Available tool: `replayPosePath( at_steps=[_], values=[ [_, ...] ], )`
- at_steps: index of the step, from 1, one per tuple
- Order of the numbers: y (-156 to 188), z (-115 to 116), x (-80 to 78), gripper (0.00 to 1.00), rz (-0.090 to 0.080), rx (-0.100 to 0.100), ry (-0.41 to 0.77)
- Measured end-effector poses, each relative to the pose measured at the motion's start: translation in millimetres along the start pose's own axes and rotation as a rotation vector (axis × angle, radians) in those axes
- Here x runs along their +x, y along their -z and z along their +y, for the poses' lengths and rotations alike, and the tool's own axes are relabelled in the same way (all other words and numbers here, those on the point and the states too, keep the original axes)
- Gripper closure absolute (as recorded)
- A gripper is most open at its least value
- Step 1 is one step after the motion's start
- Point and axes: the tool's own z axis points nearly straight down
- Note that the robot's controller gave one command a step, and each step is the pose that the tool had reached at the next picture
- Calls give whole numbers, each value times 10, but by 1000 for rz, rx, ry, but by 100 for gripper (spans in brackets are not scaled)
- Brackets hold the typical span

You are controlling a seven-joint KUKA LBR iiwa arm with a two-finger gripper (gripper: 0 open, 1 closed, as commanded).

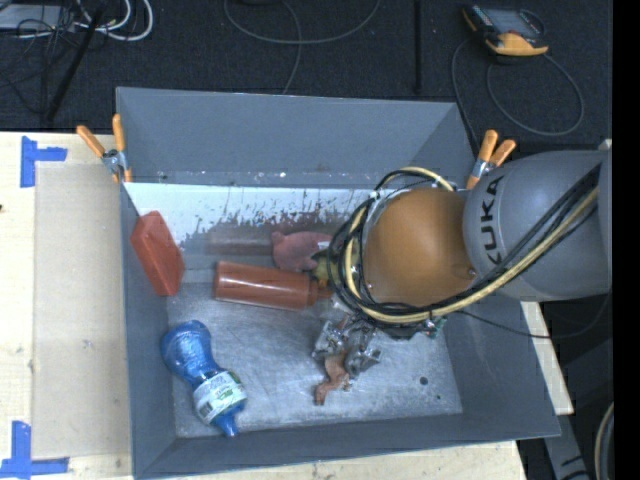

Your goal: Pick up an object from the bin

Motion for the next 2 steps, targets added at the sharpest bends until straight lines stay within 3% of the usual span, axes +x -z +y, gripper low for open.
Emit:
replayPosePath(
  at_steps=[2],
  values=[
    [53, -4, 2, 100, -2, 4, -1]
  ],
)
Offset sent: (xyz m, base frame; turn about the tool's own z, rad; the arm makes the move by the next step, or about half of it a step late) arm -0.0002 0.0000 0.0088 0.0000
